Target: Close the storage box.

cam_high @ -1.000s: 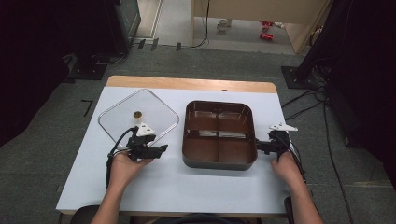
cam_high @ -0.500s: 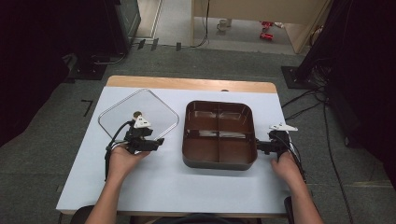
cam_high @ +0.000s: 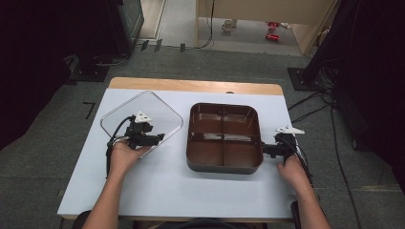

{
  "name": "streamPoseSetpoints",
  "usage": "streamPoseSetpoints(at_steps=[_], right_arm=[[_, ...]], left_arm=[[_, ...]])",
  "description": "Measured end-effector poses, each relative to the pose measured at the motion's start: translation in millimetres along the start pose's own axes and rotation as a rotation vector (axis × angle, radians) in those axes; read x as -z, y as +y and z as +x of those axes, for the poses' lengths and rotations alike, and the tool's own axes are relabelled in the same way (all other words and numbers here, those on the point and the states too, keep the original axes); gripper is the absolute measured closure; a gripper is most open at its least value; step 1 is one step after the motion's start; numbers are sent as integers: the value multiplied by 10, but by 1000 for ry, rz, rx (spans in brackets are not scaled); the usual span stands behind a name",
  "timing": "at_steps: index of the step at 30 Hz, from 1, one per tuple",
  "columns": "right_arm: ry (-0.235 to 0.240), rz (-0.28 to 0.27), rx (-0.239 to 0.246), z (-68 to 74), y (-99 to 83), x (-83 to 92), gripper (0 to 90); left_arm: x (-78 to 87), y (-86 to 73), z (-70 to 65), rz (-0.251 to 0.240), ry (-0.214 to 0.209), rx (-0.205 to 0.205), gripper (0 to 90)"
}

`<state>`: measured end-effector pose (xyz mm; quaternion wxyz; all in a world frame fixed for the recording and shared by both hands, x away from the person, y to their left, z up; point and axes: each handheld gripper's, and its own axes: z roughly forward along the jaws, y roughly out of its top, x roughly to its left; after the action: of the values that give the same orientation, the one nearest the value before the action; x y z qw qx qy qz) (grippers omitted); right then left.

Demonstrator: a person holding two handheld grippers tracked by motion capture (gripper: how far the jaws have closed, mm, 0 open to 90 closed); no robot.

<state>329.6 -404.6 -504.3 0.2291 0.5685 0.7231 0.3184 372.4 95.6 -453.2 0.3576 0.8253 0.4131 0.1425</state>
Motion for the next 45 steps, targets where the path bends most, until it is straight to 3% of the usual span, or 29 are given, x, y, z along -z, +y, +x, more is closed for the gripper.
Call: streamPoseSetpoints(at_steps=[14,22,29,38,45], right_arm=[[0,0,0,0,0,0,107],[0,0,1,-1,0,0,107],[0,-1,0,0,0,-1,107],[0,-1,0,0,-1,-1,107],[0,-1,0,0,0,-1,107]], left_arm=[[-23,156,215,-18,28,8,386],[-12,254,400,-37,81,10,374],[-15,218,564,-58,116,39,379],[-103,111,678,-18,151,67,374],[-147,0,788,-27,134,136,433]])
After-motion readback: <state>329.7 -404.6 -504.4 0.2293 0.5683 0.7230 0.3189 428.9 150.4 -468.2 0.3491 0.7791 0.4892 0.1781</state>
